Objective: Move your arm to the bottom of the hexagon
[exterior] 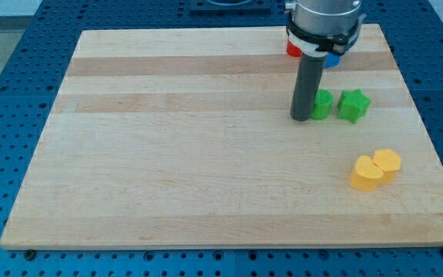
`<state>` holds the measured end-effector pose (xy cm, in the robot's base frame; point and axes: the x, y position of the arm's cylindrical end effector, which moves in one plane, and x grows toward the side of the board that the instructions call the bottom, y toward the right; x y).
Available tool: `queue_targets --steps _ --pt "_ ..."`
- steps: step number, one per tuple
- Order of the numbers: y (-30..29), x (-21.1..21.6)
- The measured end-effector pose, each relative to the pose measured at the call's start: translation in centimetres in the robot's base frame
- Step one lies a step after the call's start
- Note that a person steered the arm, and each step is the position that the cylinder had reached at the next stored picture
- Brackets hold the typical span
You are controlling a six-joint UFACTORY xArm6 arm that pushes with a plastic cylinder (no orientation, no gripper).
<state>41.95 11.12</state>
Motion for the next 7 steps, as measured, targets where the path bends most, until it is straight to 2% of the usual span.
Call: queue_targets --steps 3,4,6,7 --pt "2.5 -1.1" --pt "1.3 1.5" --pt "-2.7 11.1" --pt "-2.5 16.7"
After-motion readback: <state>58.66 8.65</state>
